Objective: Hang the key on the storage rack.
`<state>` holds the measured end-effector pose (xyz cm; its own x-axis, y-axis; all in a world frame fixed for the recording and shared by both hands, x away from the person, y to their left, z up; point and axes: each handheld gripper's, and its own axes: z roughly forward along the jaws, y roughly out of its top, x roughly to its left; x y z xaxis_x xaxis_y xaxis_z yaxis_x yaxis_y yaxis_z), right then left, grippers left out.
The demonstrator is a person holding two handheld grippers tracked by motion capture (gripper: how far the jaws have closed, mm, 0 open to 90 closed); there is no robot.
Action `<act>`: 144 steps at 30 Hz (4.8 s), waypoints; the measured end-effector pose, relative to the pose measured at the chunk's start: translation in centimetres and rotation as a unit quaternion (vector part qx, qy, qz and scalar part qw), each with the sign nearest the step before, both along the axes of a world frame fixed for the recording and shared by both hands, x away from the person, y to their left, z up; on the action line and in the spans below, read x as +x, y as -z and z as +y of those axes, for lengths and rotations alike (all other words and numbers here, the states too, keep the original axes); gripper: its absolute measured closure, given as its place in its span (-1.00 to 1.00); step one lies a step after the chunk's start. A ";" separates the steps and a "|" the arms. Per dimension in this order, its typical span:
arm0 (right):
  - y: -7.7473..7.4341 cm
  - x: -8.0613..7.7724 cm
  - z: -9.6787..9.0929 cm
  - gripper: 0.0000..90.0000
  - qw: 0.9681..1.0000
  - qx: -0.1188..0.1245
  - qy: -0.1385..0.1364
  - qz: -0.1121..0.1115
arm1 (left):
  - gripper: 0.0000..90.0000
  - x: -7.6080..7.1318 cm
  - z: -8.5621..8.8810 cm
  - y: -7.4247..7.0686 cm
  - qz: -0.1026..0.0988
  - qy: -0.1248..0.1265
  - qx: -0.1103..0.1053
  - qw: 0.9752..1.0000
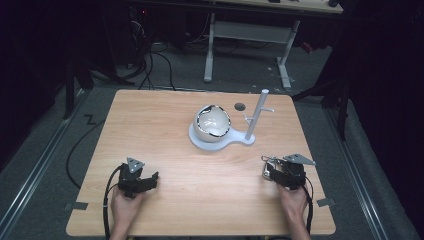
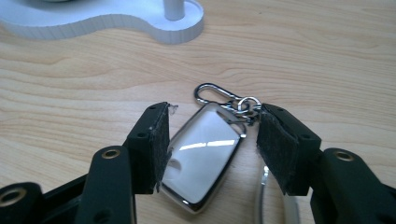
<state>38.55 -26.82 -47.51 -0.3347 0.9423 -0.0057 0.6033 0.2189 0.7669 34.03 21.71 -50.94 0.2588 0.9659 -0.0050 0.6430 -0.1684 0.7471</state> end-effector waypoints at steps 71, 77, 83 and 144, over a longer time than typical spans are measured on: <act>-5.8 0.2 -1.1 0.14 0.998 0.025 -0.026 -0.043 | -0.50 0.0 0.0 0.0 0.000 0.001 0.000 1.000; -7.1 0.2 -1.4 0.14 0.997 0.032 -0.030 -0.056 | -0.50 0.0 0.0 0.0 0.000 0.001 0.000 1.000; -8.0 0.1 -1.8 0.14 0.996 0.045 -0.035 -0.065 | -0.50 0.0 0.0 0.0 0.000 0.001 0.000 1.000; -15.3 1.6 -1.7 0.14 0.989 0.055 -0.088 -0.106 | -0.50 0.1 0.0 0.0 0.000 0.001 -0.001 1.000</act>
<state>40.13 -28.51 -32.16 -0.4958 0.8684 0.0059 0.3867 0.2147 0.8969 34.09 21.73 -50.94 0.2599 0.9656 -0.0071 0.6430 -0.1675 0.7473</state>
